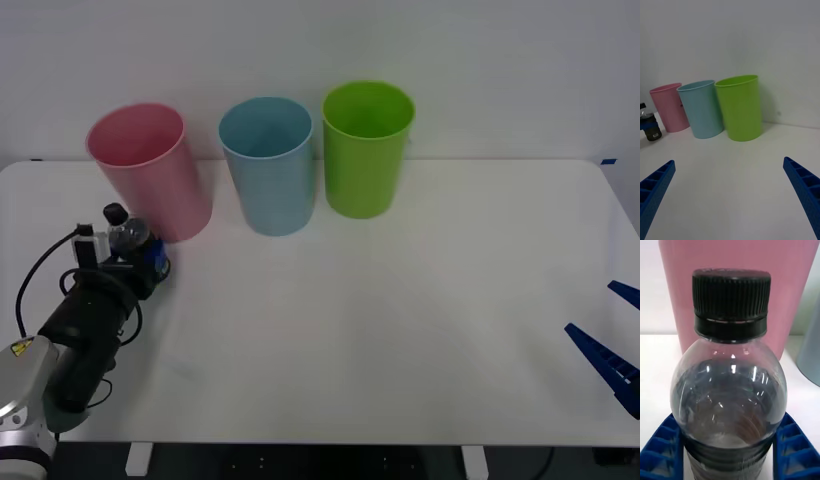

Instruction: Grasp the object on the table and drop it into the matching bin: aluminum can to the light blue bin, PET bottle to the pink bin.

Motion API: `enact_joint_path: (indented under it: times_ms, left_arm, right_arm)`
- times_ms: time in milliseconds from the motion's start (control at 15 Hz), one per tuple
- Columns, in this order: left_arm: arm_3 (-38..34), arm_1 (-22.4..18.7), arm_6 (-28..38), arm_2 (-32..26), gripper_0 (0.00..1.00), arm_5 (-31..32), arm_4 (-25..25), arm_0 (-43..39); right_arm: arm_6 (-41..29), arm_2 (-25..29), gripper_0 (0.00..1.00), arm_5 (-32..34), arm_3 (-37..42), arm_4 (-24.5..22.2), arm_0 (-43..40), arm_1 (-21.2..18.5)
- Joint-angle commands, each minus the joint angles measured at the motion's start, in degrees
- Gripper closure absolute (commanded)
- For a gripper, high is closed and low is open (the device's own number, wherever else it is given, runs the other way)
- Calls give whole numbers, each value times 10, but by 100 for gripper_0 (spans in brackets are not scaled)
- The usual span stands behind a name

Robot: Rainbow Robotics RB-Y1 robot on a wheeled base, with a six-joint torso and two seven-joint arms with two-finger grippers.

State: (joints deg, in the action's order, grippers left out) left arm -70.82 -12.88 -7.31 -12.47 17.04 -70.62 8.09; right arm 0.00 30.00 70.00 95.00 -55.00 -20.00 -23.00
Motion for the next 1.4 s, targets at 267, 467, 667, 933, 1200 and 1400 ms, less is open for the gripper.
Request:
enact_joint_path:
  times_ms: [267, 467, 667, 933, 1200, 1400]
  left_arm:
    - [-14, -19, -2, 2, 100, 32, 36, -19]
    - [-67, -44, 2, 18, 100, 32, 78, -68]
    - [-134, -60, 7, 20, 100, 32, 104, -119]
    - [-238, -87, 19, 20, 100, 28, 145, -182]
    - [-307, -123, 42, 19, 100, 22, 182, -202]
    - [-321, -164, 72, 19, 100, 21, 219, -184]
  right_arm:
    - [0, 0, 0, 0, 0, 0, 0, 0]
    - [0, 0, 0, 0, 0, 0, 0, 0]
    - [0, 0, 0, 0, 0, 0, 0, 0]
    - [0, 0, 0, 0, 0, 0, 0, 0]
    - [0, 0, 0, 0, 0, 0, 0, 0]
    - [0, 0, 0, 0, 0, 0, 0, 0]
